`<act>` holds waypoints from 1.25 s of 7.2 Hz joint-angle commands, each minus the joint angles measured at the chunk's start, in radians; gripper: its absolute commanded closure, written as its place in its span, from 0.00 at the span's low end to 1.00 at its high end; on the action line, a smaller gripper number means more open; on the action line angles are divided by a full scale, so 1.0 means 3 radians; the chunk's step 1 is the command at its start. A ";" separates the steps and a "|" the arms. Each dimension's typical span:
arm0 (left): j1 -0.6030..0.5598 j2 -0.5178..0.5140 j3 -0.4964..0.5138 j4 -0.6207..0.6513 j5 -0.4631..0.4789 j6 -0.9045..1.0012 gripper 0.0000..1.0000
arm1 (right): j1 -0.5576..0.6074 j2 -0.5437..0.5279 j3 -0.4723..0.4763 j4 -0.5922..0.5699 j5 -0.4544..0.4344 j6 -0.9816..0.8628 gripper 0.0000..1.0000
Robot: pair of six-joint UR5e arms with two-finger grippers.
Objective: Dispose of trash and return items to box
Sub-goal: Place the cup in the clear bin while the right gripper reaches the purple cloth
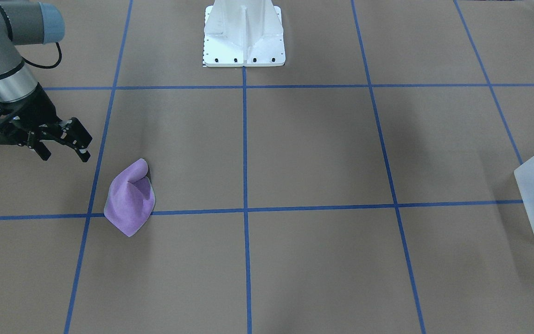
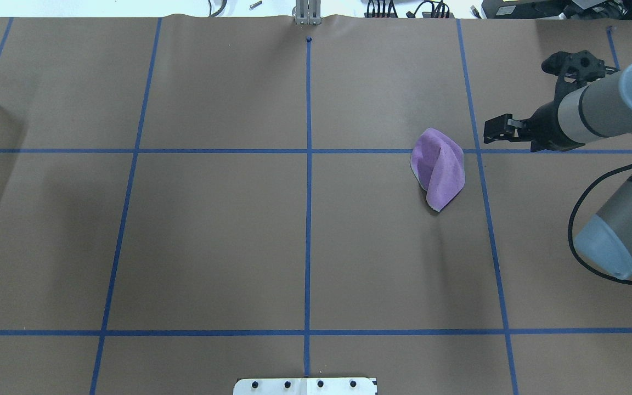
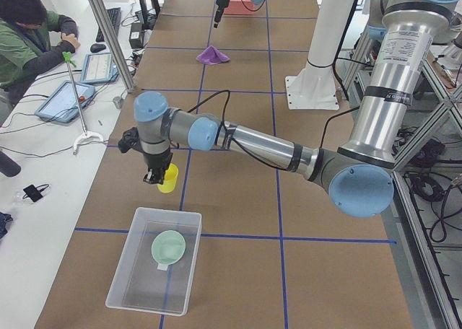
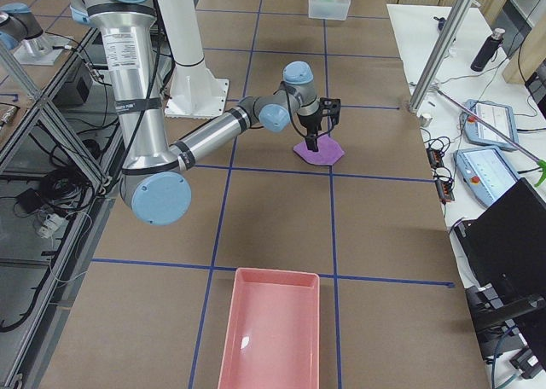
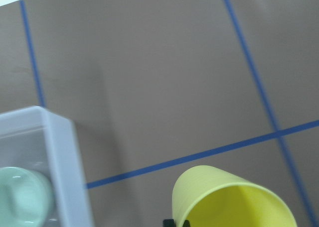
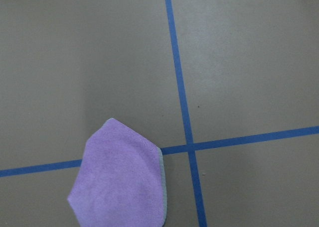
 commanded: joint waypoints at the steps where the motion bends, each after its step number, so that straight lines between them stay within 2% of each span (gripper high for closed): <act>1: -0.0186 -0.0139 0.1526 -0.1289 0.0016 0.0283 1.00 | -0.0227 0.0135 -0.0001 -0.0073 -0.0223 0.0135 0.00; 4: -0.0197 -0.0134 0.2088 -0.1709 0.0144 0.0288 1.00 | -0.0376 0.0217 -0.0007 -0.0078 -0.0377 0.0146 0.00; 8: -0.0192 -0.0011 0.2186 -0.1863 0.0175 0.0288 1.00 | -0.0576 0.0253 -0.0007 -0.0078 -0.0576 0.0253 0.00; 9: -0.0192 0.0004 0.2187 -0.1863 0.0175 0.0293 0.70 | -0.0581 0.0253 -0.0007 -0.0078 -0.0582 0.0253 0.00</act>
